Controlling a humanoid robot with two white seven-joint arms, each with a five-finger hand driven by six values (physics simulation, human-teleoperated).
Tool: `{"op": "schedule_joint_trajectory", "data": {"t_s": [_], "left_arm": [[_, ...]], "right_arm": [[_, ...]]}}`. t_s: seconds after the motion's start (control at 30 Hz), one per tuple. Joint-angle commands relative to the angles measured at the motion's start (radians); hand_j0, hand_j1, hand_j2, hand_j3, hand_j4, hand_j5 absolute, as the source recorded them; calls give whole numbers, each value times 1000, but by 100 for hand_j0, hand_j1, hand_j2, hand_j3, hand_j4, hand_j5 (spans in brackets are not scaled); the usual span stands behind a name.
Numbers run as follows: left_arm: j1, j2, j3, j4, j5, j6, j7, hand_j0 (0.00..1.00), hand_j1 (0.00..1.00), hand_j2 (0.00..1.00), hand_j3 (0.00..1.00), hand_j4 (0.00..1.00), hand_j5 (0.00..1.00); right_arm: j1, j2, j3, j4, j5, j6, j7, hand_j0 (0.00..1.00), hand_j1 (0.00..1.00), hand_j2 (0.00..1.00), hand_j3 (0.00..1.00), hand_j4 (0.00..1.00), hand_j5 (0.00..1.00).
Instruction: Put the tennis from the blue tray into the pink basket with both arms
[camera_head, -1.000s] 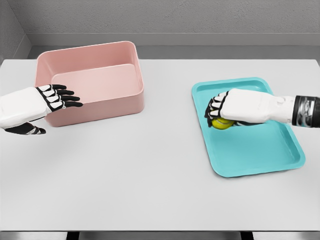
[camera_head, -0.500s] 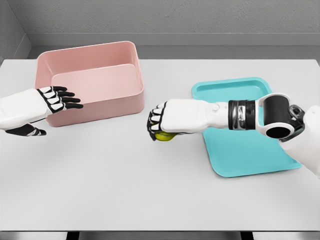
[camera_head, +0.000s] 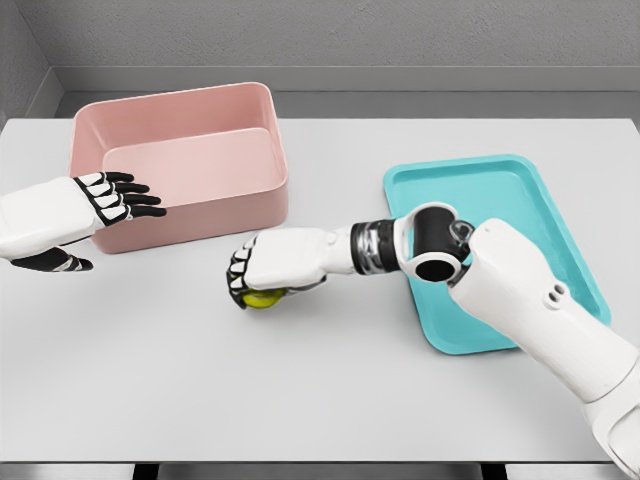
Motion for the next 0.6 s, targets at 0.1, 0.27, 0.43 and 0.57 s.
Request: {"op": "schedule_joint_trajectory", "data": {"t_s": [0.1, 0.27, 0.43, 0.57], "left_arm": [[0, 4, 1, 0, 6, 1, 1, 100, 100, 100, 100, 100, 100], [0, 4, 1, 0, 8, 1, 1, 100, 100, 100, 100, 100, 100], [0, 1, 0, 0, 6, 1, 1, 100, 100, 100, 100, 100, 100], [0, 1, 0, 0, 6, 1, 1, 100, 100, 100, 100, 100, 100]], "right_arm": [[0, 17, 4, 48, 7, 3, -4, 44, 44, 44, 44, 44, 44], [3, 25, 4, 45, 9, 3, -4, 61, 61, 61, 61, 61, 61], [9, 25, 4, 48, 10, 3, -5, 97, 97, 97, 97, 97, 97], [11, 25, 2, 53, 10, 3, -4, 99, 99, 99, 99, 99, 99]]}}
